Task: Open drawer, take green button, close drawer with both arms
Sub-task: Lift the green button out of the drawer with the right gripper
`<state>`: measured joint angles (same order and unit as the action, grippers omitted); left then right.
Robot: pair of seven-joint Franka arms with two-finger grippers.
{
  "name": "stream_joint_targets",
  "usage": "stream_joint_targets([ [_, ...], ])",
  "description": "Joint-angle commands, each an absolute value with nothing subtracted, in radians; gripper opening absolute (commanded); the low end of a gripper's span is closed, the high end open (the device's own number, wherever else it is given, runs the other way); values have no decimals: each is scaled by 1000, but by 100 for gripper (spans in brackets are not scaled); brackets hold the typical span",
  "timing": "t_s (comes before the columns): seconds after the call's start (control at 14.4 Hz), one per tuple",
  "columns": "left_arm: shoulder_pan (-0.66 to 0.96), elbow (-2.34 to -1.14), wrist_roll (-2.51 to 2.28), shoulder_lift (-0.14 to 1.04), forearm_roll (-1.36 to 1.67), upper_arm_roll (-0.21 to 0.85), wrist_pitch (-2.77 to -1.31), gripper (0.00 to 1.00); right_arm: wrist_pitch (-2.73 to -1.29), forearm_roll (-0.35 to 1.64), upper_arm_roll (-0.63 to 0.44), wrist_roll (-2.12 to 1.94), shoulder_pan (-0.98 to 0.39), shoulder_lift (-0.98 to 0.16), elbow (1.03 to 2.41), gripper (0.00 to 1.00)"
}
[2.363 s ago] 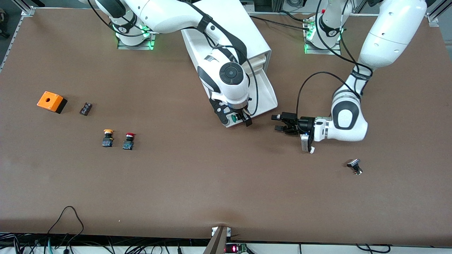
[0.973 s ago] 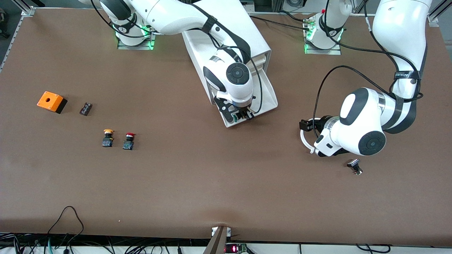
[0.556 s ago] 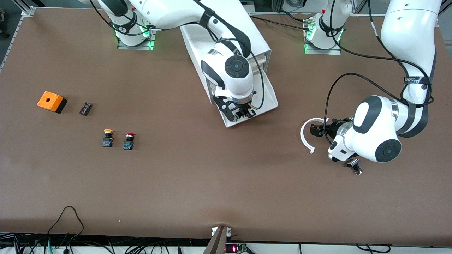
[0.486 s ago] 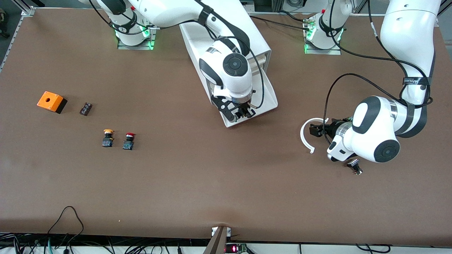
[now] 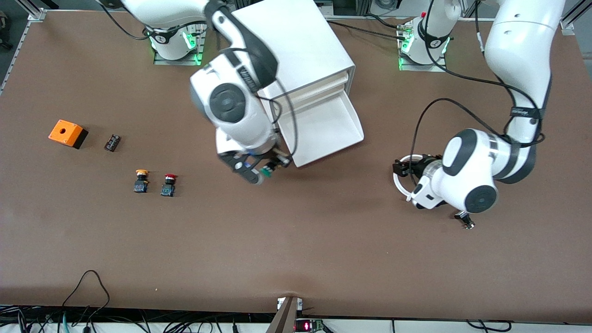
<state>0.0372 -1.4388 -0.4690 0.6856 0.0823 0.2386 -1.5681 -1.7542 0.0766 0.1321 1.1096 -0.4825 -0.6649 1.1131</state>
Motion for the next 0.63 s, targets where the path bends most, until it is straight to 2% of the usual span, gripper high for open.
stream_joint_targets([
  [0.0,135,-1447,-610,683,63,239,-1620,97,-1694,66,86,898,-472,-583,1202,0],
  [0.21,236,-1462,-800,686,55,238,-1783,97,-1671,58,11,669,-472,-575,1210,0],
  [0.35,267,-1515,-854,677,-6,233,-1874,97,-1677,58,-32,547,-466,-580,1224,0],
  [0.56,273,-1549,-877,672,-29,241,-1890,96,-1811,61,-60,366,-419,-581,1346,0],
])
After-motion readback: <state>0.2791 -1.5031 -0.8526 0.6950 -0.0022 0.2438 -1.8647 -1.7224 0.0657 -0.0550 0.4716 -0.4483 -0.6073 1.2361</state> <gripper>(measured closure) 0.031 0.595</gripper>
